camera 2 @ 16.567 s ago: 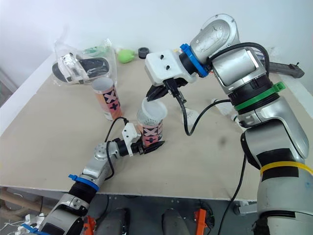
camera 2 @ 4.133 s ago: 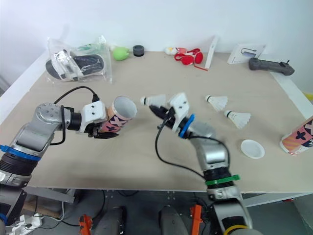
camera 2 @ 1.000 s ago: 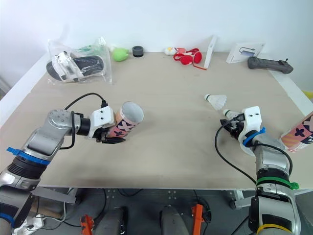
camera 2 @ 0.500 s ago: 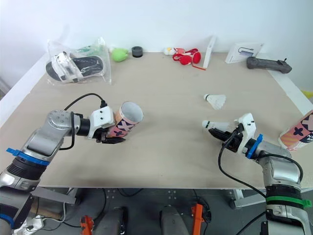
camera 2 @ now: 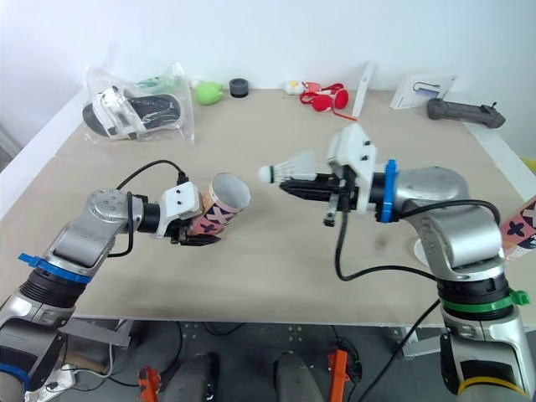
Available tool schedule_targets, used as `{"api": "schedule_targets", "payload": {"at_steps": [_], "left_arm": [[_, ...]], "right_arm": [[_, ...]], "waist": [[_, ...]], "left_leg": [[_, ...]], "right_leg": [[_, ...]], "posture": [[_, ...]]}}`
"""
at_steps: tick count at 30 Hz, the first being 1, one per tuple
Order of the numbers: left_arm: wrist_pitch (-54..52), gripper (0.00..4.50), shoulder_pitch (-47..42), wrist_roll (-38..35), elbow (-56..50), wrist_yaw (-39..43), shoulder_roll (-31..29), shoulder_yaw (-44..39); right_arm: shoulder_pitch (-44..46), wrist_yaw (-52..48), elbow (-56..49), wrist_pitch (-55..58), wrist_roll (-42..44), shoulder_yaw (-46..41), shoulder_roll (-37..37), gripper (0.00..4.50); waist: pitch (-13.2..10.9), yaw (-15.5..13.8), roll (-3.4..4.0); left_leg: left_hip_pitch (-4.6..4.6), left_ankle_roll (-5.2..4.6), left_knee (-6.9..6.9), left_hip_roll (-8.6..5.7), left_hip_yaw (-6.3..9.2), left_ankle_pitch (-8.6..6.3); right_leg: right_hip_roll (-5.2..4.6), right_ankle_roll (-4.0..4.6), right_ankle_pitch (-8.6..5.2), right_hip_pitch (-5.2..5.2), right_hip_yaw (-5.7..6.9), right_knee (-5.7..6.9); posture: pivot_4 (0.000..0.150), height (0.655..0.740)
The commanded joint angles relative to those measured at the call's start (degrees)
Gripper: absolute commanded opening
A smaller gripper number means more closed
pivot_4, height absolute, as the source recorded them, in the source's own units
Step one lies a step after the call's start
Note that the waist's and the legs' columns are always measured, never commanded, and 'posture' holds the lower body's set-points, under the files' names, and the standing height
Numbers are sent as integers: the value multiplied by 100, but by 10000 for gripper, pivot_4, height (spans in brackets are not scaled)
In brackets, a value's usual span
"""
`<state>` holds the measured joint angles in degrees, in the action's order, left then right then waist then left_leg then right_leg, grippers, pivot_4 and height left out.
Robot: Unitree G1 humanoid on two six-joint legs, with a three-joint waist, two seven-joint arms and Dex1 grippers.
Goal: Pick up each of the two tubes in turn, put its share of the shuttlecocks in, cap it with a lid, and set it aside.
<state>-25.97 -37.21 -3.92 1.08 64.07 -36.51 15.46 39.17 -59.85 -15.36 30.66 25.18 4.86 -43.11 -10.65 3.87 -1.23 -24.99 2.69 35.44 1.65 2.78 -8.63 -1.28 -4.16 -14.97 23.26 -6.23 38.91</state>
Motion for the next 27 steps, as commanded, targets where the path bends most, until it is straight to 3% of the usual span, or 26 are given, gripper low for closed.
{"api": "schedule_targets", "payload": {"at_steps": [1, 8, 9, 10, 13, 14, 15, 18, 22, 27], "left_arm": [[-8, 29345, 11, -3, -138, -25, 37, 58], [-121, 29345, 158, -42, -352, -114, 11, 12], [-133, 29345, 170, -44, -368, -127, 11, 12], [-146, 29345, 180, -48, -387, -141, 13, 11], [-165, 29345, 202, -56, -429, -169, 19, 10], [-159, 29345, 201, -56, -424, -175, 24, 13], [-155, 29345, 196, -60, -415, -183, 31, 19], [-168, 29345, 193, -77, -432, -207, 46, 36], [-170, 29345, 214, -95, -436, -231, 29, 23], [-165, 29345, 242, -106, -437, -252, 29, 31]], "right_arm": [[426, 25, 13, -403, -634, 613, 195, 291], [565, -140, 51, -534, -704, 794, 446, 291], [578, -152, 16, -474, -628, 753, 488, 6810], [590, -164, -18, -413, -572, 713, 516, 8797], [617, -112, -150, -111, -285, 501, 598, 22757], [613, -79, -191, -11, -192, 429, 617, 29905], [599, -33, -236, 109, -93, 344, 628, 31486], [426, 207, -390, 550, 285, -144, 538, 44665], [-146, 927, -145, 945, 531, -1253, 429, 44665], [-789, 2435, 1104, 631, -327, -1960, 551, 44665]], "waist": [[0, -10, 0], [-1, -67, -3], [-1, -67, -3], [-2, -67, -3], [-1, -69, -3], [-1, -74, -3], [-2, -82, -3], [-2, -91, -3], [1, -135, -11], [3, -126, -13]], "left_leg": [[-1, 0, 0, 0, -1, 0], [-9, 0, -2, 1, 9, 0], [-8, 0, -3, 2, 11, 0], [-7, 0, -3, 3, 12, 0], [-8, 0, -2, 3, 20, 0], [-8, 0, -2, 2, 21, 0], [-8, 0, -2, 2, 22, 0], [-9, 0, -2, 2, 27, 0], [-13, 0, 0, 0, 35, 0], [-9, 0, -1, -1, 34, 0]], "right_leg": [[0, 0, 0, 2, -1, 0], [1, 5, -3, 6, 9, 0], [2, 7, -4, 6, 11, 0], [4, 9, -5, 5, 12, 1], [4, 11, -5, 3, 19, 3], [3, 11, -4, 2, 19, 3], [3, 11, -4, 2, 20, 3], [4, 14, -5, 2, 25, 3], [1, 15, -7, -2, 35, 2], [0, 19, -5, -2, 34, 2]], "posture": [[1500, 7400], [1500, 7400], [1500, 7400], [1500, 7400], [1500, 7400], [1500, 7400], [1500, 7400], [1500, 7400], [1500, 7400], [1500, 7400]]}}
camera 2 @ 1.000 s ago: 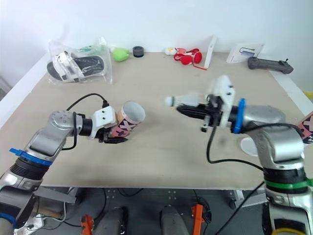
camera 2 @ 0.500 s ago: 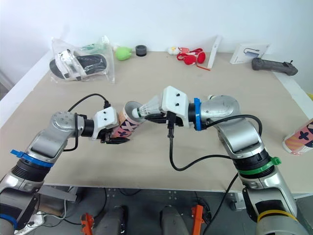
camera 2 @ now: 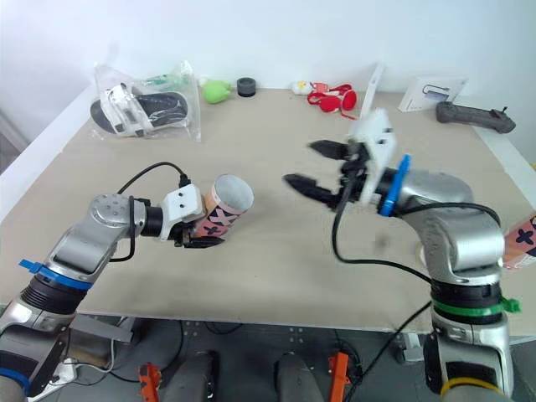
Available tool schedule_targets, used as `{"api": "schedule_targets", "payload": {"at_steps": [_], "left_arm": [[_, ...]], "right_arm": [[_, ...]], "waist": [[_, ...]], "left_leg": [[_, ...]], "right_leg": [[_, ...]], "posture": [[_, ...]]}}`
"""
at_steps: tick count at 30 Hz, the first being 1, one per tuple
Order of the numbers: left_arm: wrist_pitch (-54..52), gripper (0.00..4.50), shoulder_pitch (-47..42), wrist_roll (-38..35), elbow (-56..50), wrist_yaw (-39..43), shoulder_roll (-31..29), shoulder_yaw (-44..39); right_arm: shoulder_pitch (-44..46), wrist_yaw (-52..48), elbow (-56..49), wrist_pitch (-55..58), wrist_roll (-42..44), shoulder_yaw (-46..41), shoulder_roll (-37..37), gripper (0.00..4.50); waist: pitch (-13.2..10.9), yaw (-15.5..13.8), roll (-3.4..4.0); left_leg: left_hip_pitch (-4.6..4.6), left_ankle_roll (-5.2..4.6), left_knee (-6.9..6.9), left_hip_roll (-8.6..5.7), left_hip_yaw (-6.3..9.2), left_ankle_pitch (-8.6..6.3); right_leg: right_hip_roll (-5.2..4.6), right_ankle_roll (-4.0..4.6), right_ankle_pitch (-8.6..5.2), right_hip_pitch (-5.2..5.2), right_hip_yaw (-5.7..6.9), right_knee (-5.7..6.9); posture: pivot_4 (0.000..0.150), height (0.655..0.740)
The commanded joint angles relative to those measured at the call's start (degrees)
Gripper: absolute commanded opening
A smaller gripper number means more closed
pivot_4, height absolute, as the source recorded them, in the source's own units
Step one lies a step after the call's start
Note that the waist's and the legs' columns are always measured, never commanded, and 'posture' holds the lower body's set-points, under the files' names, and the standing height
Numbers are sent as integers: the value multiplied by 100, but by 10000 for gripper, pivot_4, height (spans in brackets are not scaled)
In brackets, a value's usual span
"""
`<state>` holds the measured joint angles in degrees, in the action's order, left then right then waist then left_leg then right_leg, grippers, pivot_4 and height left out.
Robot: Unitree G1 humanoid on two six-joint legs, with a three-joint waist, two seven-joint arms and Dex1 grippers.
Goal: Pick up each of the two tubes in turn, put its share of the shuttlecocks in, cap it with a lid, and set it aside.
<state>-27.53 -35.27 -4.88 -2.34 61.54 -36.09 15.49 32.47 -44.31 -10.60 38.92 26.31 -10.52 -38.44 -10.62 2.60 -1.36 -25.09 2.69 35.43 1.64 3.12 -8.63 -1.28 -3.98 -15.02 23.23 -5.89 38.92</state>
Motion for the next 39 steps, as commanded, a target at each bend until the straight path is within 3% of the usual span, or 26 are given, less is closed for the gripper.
{"api": "schedule_targets", "payload": {"at_steps": [1, 8, 24, 31, 32, 33, 35, 39], "left_arm": [[-2, 29345, 50, -8, -89, 2, -14, 30], [66, 29345, -23, 9, 15, 11, 16, 63], [-147, 29345, 122, -36, -279, -107, -94, -60], [-222, 29345, 153, -64, -350, -169, -120, -75], [-225, 29345, 154, -65, -351, -173, -125, -77], [-228, 29345, 155, -68, -351, -176, -126, -78], [-237, 29345, 157, -76, -356, -176, -130, -79], [-239, 29345, 149, -80, -341, -167, -144, -74]], "right_arm": [[-177, 991, 746, -234, -482, -454, 119, 44665], [306, 2240, 2252, -661, -1144, -423, 502, 44665], [2068, 2664, 6084, -2556, -1910, 63, 1178, 44665], [2347, 2791, 7006, -3161, -2085, 87, 1239, 12691], [2360, 2789, 7041, -3197, -2092, 82, 1238, 12691], [2347, 2729, 7019, -3274, -2097, 88, 1232, 5180], [2287, 2381, 6787, -3447, -2056, 129, 1216, 439], [1935, 761, 5359, -3534, -1648, 346, 1145, 439]], "waist": [[-1, 2, 2], [-1, 20, 14], [-2, 63, 14], [-2, 67, 15], [-2, 69, 15], [-2, 72, 15], [-2, 74, 15], [-4, 91, 18]], "left_leg": [[2, 0, 0, 0, -1, 0], [4, -2, 0, -1, -6, 3], [3, -3, -7, -3, -7, 3], [3, -2, -8, -3, -7, 3], [3, -2, -8, -3, -7, 3], [3, -2, -8, -3, -7, 3], [3, -2, -8, -3, -7, 3], [3, -2, -7, -3, -6, 3]], "right_leg": [[1, 2, 2, 0, 0, 0], [2, -3, 8, 1, -9, 2], [2, 11, 13, 2, -12, -1], [2, 12, 13, 1, -12, -1], [2, 12, 13, 1, -12, -1], [2, 12, 13, 1, -12, -1], [2, 12, 13, 1, -12, -1], [3, 8, 12, 2, -12, -1]], "posture": [[1500, 7400], [1500, 7400], [1500, 7400], [1500, 7400], [1500, 7400], [1500, 7400], [1500, 7400], [1500, 7400]]}}
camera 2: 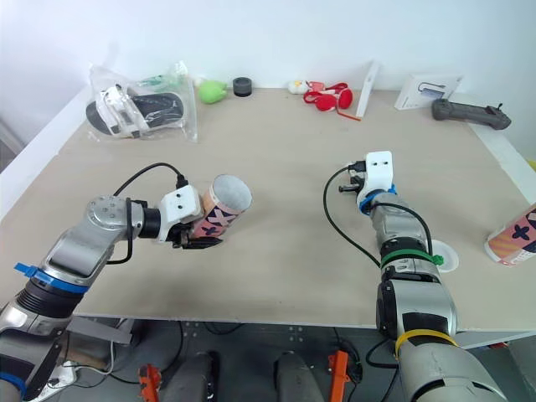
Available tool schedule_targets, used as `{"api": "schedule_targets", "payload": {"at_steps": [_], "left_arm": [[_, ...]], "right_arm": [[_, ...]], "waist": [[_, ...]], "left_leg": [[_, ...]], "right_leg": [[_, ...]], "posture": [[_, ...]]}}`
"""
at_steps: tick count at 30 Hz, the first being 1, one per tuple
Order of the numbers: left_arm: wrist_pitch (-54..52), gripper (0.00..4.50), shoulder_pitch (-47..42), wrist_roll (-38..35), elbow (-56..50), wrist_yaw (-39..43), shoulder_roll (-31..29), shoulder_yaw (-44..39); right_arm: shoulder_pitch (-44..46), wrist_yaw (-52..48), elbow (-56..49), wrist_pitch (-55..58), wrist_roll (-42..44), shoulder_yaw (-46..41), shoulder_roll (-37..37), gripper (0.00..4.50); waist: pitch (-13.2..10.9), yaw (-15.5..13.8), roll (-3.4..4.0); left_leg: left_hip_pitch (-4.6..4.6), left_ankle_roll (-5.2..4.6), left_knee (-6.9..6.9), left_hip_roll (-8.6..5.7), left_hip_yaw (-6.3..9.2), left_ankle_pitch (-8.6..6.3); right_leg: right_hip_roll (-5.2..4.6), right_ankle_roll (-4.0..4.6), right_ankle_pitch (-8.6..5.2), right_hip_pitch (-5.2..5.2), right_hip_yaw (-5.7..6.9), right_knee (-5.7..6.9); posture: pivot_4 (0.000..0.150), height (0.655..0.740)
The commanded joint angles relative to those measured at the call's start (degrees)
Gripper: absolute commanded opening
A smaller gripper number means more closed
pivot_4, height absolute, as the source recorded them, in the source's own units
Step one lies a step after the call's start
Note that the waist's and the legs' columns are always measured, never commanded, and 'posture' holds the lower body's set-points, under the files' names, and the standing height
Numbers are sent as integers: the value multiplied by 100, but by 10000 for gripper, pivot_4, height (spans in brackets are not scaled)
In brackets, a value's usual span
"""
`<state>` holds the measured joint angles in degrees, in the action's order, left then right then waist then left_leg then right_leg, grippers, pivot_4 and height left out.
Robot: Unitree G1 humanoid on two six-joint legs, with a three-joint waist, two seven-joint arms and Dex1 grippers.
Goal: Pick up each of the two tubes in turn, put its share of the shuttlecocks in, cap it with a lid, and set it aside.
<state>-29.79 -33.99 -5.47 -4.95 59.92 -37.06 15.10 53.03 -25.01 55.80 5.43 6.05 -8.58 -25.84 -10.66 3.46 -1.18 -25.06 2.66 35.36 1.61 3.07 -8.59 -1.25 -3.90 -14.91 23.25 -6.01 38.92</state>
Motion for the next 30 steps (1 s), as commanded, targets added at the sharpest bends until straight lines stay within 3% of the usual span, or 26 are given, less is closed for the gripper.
{"api": "schedule_targets", "payload": {"at_steps": [1, 5, 9, 16, 22, 24, 25, 26, 27, 28, 30], "left_arm": [[-15, 29345, 17, -21, -76, 0, -51, -30], [9, 29345, -2, -15, -27, 28, -48, -6], [55, 29345, -56, 9, 67, 38, -4, 36], [129, 29345, -133, 30, 172, 27, 88, 76], [139, 29345, -107, 31, 170, -33, 123, 56], [137, 29345, -88, 29, 159, -42, 123, 52], [133, 29345, -76, 27, 145, -46, 121, 53], [131, 29345, -69, 25, 143, -49, 121, 51], [134, 29345, -66, 24, 147, -51, 121, 51], [130, 29345, -65, 22, 142, -55, 122, 52], [123, 29345, -69, 16, 135, -65, 132, 58]], "right_arm": [[-357, -1873, -2140, -7, 604, 348, -253, 439], [-749, -3426, -4650, 1010, 1402, 779, -899, 439], [-556, -4016, -6012, 1689, 1577, 1180, -1446, 439], [-340, -4232, -6629, 1466, 694, 2168, -1665, 439], [-334, -4194, -6792, 1445, 416, 2443, -1514, 439], [-335, -4207, -6989, 1659, 647, 2329, -1420, 6679], [-333, -4219, -7069, 1745, 732, 2279, -1401, 7006], [-330, -4229, -7133, 1815, 782, 2237, -1399, 13353], [-327, -4236, -7189, 1873, 815, 2208, -1413, 14706], [-330, -4226, -7309, 2018, 965, 2102, -1416, 21847], [-343, -4221, -7512, 2268, 1224, 1912, -1458, 28401]], "waist": [[0, 13, 1], [-17, 1, 28], [-17, -1, 28], [-17, -34, 26], [-17, -70, 26], [-17, -70, 26], [-17, -69, 26], [-17, -70, 26], [-17, -71, 26], [-17, -71, 26], [-17, -74, 26]], "left_leg": [[0, 0, -1, 0, 0, 0], [-7, 2, -1, -2, 7, -2], [-3, 2, 0, 0, 12, -2], [-1, 4, 8, 3, 9, 0], [-6, 4, 5, 2, 9, 0], [-5, 4, 6, 2, 9, 0], [-5, 4, 6, 2, 9, 0], [-5, 4, 6, 3, 10, 0], [-4, 4, 7, 3, 11, 0], [-4, 4, 8, 3, 11, 0], [-5, 4, 8, 3, 11, 0]], "right_leg": [[0, -4, -3, 0, 0, 0], [-1, -18, -16, 0, 6, 1], [-1, -13, -16, -2, 14, 2], [-2, -5, -11, -1, 15, 2], [-3, -9, -15, 2, 17, 2], [-3, -8, -14, 1, 17, 2], [-3, -8, -14, 1, 17, 2], [-2, -7, -13, 1, 17, 2], [-2, -7, -12, 0, 19, 3], [-3, -8, -12, -1, 19, 3], [-3, -8, -12, -1, 19, 3]], "posture": [[1500, 7400], [1500, 7400], [1500, 7400], [1500, 7400], [1500, 7400], [1500, 7400], [1500, 7400], [1500, 7400], [1500, 7400], [1500, 7400], [1500, 7400]]}}
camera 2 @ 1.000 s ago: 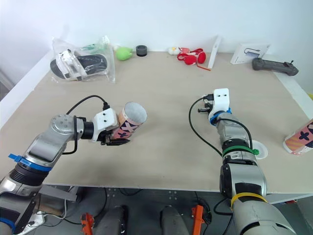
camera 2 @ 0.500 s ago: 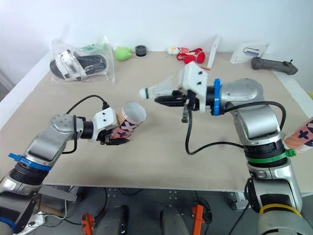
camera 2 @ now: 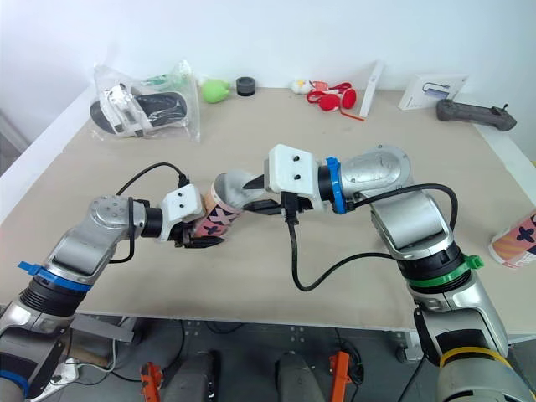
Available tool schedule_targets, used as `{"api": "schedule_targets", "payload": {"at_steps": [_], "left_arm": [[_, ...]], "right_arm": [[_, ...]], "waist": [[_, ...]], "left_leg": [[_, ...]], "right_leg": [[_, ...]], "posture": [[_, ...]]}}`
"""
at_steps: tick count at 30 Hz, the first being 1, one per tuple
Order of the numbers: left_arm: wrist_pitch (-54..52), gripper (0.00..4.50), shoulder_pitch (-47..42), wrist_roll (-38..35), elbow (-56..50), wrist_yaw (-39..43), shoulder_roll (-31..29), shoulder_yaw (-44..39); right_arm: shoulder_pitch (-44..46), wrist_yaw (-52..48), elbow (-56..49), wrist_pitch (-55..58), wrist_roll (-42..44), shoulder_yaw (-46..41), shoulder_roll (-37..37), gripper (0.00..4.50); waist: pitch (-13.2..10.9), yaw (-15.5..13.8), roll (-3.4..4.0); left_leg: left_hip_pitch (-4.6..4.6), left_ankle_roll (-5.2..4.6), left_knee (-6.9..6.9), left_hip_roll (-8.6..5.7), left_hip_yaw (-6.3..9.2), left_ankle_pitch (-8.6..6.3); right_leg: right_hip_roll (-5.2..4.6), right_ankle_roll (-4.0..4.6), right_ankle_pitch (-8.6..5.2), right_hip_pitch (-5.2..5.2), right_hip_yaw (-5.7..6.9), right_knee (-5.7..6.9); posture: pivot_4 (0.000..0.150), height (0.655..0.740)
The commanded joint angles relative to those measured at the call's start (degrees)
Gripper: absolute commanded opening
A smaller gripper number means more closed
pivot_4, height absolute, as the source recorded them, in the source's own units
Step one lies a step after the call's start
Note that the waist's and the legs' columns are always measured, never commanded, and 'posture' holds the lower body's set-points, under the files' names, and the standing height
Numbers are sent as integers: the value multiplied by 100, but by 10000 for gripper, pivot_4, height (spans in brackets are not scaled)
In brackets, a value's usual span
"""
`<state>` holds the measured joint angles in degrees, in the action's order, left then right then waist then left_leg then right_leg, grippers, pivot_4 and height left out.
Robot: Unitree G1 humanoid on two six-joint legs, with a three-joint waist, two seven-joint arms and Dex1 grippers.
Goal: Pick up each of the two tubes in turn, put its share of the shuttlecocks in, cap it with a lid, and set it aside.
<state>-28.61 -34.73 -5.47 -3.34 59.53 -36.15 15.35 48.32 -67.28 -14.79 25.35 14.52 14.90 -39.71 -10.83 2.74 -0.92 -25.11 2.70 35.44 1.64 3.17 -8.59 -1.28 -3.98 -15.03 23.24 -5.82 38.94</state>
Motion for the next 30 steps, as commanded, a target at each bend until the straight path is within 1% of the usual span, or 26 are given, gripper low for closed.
{"api": "schedule_targets", "payload": {"at_steps": [1, 2, 3, 4, 5, 7, 8, 10, 13, 15, 18, 21, 23, 24, 26, 27, 29, 30], "left_arm": [[0, 29345, 3, 12, -32, -30, 46, 37], [-3, 29345, 4, 7, -37, -34, 55, 40], [-9, 29345, 6, 5, -46, -40, 65, 43], [-5, 29345, 8, 7, -42, -44, 75, 47], [-7, 29345, 12, 11, -45, -51, 88, 54], [6, 29345, 32, 6, -47, -64, 130, 58], [15, 29345, 40, 1, -47, -68, 151, 54], [55, 29345, 54, -14, -39, -96, 209, 39], [165, 29345, 72, -67, 1, -117, 323, 4], [218, 29345, 72, -87, 35, -103, 377, 7], [465, 29345, 31, -159, 167, -163, 570, -84], [646, 29345, -96, -241, 365, -277, 857, -211], [703, 29345, -161, -209, 465, -307, 962, -173], [701, 29345, -176, -193, 486, -302, 994, -129], [692, 29345, -206, -148, 538, -326, 1066, -33], [663, 29345, -232, -120, 571, -362, 1116, 8], [586, 29345, -300, -65, 651, -428, 1210, 76], [539, 29345, -329, -43, 675, -446, 1245, 109]], "right_arm": [[115, 10, -535, 427, 529, -571, -132, 31673], [93, -12, -539, 562, 637, -748, -275, 33983], [71, -21, -547, 665, 722, -877, -386, 38425], [-3, -126, -432, 749, 726, -1015, -671, 41477], [-178, -320, -193, 739, 620, -1128, -1113, 44213], [-606, -666, 348, 519, 340, -1268, -1945, 44213], [-777, -776, 552, 427, 289, -1314, -2217, 44213], [-1116, -953, 1012, 186, 165, -1390, -2677, 44213], [-1433, -1168, 1801, -431, -334, -1271, -3240, 44213], [-1290, -1300, 2087, -755, -426, -1206, -3263, 44213], [-636, -1489, 1716, -124, 434, -1387, -2673, 44213], [1, -1481, 1449, 106, 698, -1292, -2216, 44213], [462, -1507, 1381, 221, 761, -1165, -1957, 38886], [693, -1559, 1357, 280, 784, -1082, -1839, 36953], [1084, -1749, 1325, 259, 713, -826, -1648, 27957], [1239, -1880, 1288, 219, 672, -670, -1557, 25310], [1508, -2100, 1264, 124, 580, -371, -1358, 14604], [1636, -2155, 1304, 40, 478, -223, -1248, 10014]], "waist": [[0, -4, 0], [0, -13, 0], [0, -22, -1], [0, -28, -2], [0, -47, -2], [0, -94, -10], [2, -106, -16], [3, -91, -13], [0, -60, 7], [-1, -48, 13], [-1, 37, 14], [-9, 42, 2], [-13, 44, 1], [-13, 45, 1], [-13, 30, 0], [-13, 29, 1], [-13, 22, 1], [-13, 20, 1]], "left_leg": [[0, 0, 0, 0, 1, 0], [-1, 0, 0, 0, 1, 0], [-2, 0, 0, 0, 2, 0], [-3, 0, 1, -1, 3, 0], [-3, 0, 2, -2, 3, 0], [-4, 0, 4, -7, 1, 0], [-7, 0, 4, -7, 1, 0], [-5, 0, 2, -4, -11, -1], [4, -1, -4, -2, -21, -2], [4, -1, -2, -2, -24, -1], [6, -1, -1, 0, -37, -1], [9, -1, 1, 2, -48, 0], [2, 0, 4, 3, -46, 0], [0, 0, 4, 3, -45, 0], [-3, 0, -1, 1, -43, 0], [-3, 1, -1, 2, -42, -1], [-4, 4, -3, 1, -43, -4], [-5, 5, -3, 1, -42, -4]], "right_leg": [[0, 0, 0, 0, 1, 0], [0, 0, 0, 0, 2, 0], [0, 0, -1, 0, 3, 0], [-2, -1, -1, -2, 4, 0], [-4, -1, -1, -3, 5, -1], [-12, -5, -5, -6, 7, -4], [-15, -5, -6, -8, 11, -12], [-18, 14, -16, -9, 8, -22], [-17, -2, -7, -7, 0, -18], [-17, -1, -7, -5, -1, -18], [-17, -3, -4, -4, -13, -18], [-14, -17, 12, -2, -27, -17], [-9, -19, 16, 4, -28, -18], [-10, -20, 15, 6, -29, -18], [-10, -21, 10, 6, -28, -19], [-9, -20, 7, 6, -27, -19], [-10, -20, 3, 6, -27, -20], [-10, -20, 2, 7, -26, -20]], "posture": [[1500, 7400], [1500, 7400], [1500, 7400], [1500, 7400], [1500, 7400], [1500, 7400], [1500, 7400], [1500, 7400], [1500, 7400], [1500, 7400], [1500, 7400], [1500, 7400], [1500, 7400], [1500, 7400], [1500, 7400], [1500, 7400], [1500, 7400], [1500, 7400]]}}
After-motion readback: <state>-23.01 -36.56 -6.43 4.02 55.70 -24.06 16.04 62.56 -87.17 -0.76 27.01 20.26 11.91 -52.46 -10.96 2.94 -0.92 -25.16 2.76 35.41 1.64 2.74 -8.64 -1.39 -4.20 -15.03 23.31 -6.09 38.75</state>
